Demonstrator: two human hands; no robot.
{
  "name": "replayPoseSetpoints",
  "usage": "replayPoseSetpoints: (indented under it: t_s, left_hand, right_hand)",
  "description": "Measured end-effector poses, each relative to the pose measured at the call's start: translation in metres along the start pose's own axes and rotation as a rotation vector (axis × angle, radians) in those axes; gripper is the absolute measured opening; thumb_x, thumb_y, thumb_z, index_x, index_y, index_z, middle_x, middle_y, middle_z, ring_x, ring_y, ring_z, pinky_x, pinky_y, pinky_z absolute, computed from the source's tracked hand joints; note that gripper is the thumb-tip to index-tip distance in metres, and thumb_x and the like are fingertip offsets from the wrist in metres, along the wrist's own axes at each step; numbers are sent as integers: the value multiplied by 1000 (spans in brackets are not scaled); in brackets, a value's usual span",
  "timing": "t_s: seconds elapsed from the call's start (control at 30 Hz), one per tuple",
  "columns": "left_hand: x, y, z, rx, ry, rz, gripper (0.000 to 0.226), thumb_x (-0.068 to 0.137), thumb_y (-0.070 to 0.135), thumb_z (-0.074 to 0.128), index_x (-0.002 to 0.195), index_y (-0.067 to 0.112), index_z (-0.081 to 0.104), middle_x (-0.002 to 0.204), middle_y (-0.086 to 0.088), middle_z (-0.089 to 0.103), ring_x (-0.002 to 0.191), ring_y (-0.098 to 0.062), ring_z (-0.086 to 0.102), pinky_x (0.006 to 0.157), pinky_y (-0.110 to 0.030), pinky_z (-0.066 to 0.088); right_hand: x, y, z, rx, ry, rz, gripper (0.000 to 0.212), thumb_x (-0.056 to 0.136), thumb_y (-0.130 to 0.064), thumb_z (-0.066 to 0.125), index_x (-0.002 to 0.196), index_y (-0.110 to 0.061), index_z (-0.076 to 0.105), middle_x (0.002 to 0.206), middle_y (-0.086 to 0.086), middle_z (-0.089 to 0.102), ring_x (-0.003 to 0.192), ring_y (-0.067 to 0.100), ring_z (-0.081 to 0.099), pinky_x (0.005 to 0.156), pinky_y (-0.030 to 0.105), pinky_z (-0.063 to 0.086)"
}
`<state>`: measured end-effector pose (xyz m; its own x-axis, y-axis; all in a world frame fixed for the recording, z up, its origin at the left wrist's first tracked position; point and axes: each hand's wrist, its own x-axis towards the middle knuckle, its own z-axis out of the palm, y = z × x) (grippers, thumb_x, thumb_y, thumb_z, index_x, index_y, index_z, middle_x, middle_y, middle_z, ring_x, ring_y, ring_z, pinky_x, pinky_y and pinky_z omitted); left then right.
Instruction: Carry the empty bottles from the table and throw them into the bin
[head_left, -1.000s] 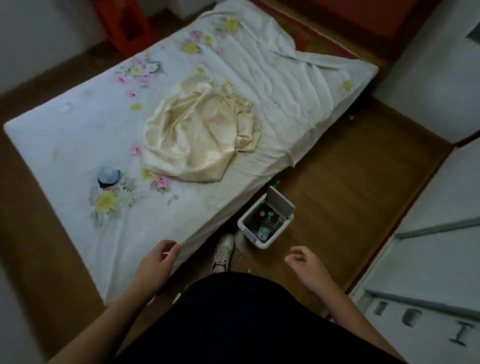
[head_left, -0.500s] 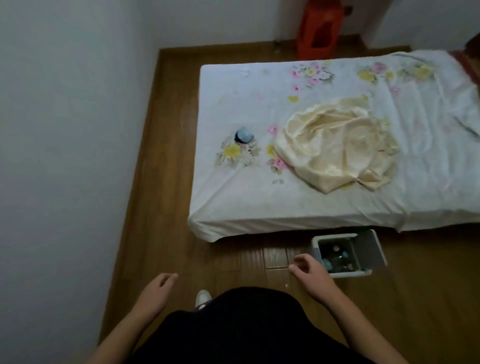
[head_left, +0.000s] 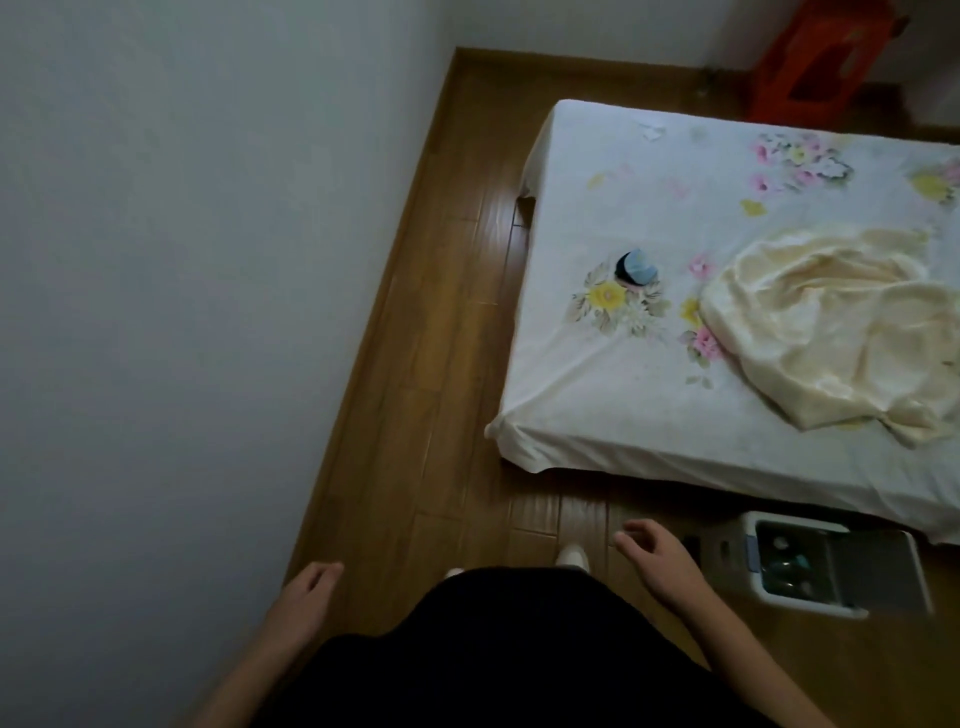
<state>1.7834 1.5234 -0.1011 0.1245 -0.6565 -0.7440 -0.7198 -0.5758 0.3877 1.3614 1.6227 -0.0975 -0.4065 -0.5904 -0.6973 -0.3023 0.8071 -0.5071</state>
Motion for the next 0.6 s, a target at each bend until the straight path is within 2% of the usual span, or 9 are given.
replayPoseSetpoints:
  t_s: [0.13, 0.23, 0.37, 0.47, 0.53, 0.6]
  left_hand:
    - [36, 13, -32, -7, -71, -76, 52, 103, 50, 41, 137, 15, 59, 140, -11, 61, 127, -31, 58, 108, -42, 43]
    - [63, 41, -51, 5, -105, -68, 57, 103, 52, 39, 146, 16, 51, 150, -10, 53, 136, -31, 51, 113, -45, 38]
    - [107, 79, -78, 13, -110, -31, 53, 104, 48, 39, 144, 15, 54, 151, -9, 52, 140, -28, 47, 114, -40, 34]
    - [137, 107, -104, -37, -52, -66, 46, 104, 44, 43, 134, 14, 61, 141, -11, 59, 131, -30, 55, 105, -37, 40]
    - [146, 125, -121, -67, 4, -71, 30, 104, 39, 46, 110, 19, 68, 127, -15, 66, 117, -31, 62, 97, -37, 45]
    - [171, 146, -144, -85, 103, -42, 29, 102, 40, 48, 85, 22, 64, 110, -15, 71, 103, -31, 67, 95, -42, 50]
  right_hand:
    - [12, -25, 19, -57, -22, 34, 46, 95, -43, 59, 133, -17, 57, 108, -9, 58, 99, 8, 56, 79, 25, 44]
    - [32, -44, 24, -88, -57, 52, 48, 96, -44, 57, 135, -16, 55, 111, -7, 58, 100, 8, 55, 82, 25, 44]
    - [87, -88, 24, -92, -104, 62, 47, 97, -40, 58, 134, -11, 56, 128, 6, 62, 104, 11, 53, 91, 27, 42]
    - [140, -138, 22, -111, -145, 52, 43, 96, -43, 57, 127, -12, 61, 121, 5, 65, 103, 15, 57, 90, 32, 45]
    - [160, -177, 22, -117, -151, 24, 39, 97, -40, 56, 122, -11, 63, 115, 5, 65, 100, 17, 57, 86, 31, 43]
    - [195, -229, 21, -141, -152, -57, 36, 98, -39, 55, 119, -11, 64, 114, 6, 66, 100, 19, 59, 87, 33, 44]
